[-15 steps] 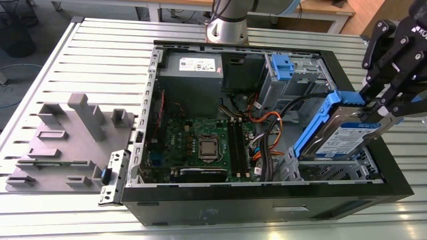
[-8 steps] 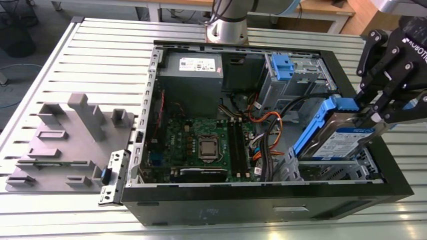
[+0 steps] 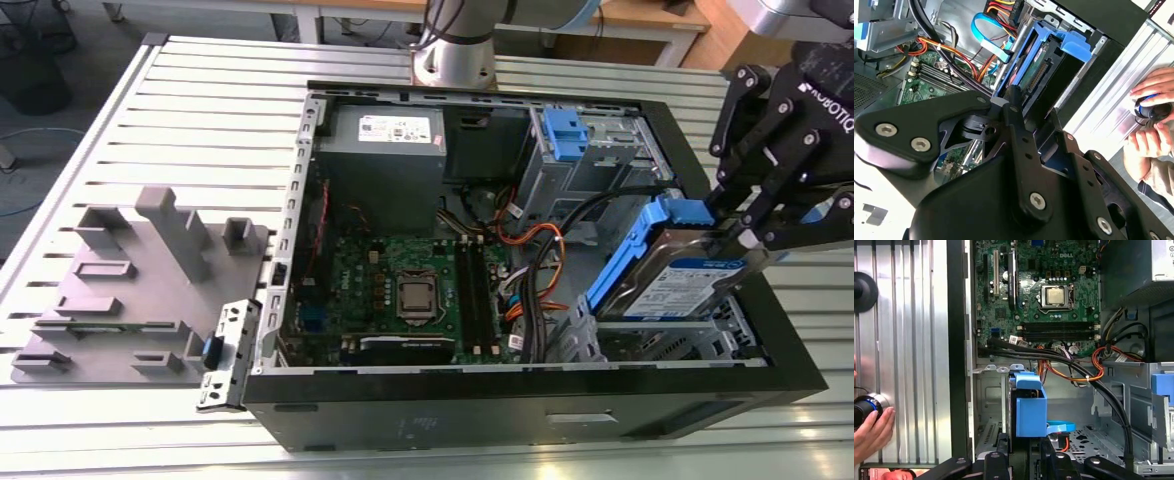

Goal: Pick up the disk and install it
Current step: 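Insert the disk into the insertion slot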

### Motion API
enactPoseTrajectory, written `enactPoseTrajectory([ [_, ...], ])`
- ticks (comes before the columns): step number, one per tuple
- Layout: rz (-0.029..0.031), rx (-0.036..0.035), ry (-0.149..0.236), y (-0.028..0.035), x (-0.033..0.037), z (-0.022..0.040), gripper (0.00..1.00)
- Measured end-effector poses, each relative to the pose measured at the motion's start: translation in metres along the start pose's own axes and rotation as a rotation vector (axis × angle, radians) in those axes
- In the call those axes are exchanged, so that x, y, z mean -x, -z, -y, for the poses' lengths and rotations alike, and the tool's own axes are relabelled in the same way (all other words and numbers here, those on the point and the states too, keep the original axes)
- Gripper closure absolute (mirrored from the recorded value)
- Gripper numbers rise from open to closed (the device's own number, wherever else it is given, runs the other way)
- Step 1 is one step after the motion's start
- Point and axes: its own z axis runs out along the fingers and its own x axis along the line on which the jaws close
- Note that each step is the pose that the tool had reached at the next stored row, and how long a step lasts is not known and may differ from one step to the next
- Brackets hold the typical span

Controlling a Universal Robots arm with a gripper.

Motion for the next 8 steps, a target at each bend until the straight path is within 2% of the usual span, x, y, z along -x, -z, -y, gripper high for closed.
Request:
enactPoseTrajectory([
  [3,0.0004,0.0000,0.000,-0.0017,0.0000,0.0000,0.65],
  [8,-0.0001,0.0000,0.000,-0.0105,0.0000,0.0000,0.65],
])
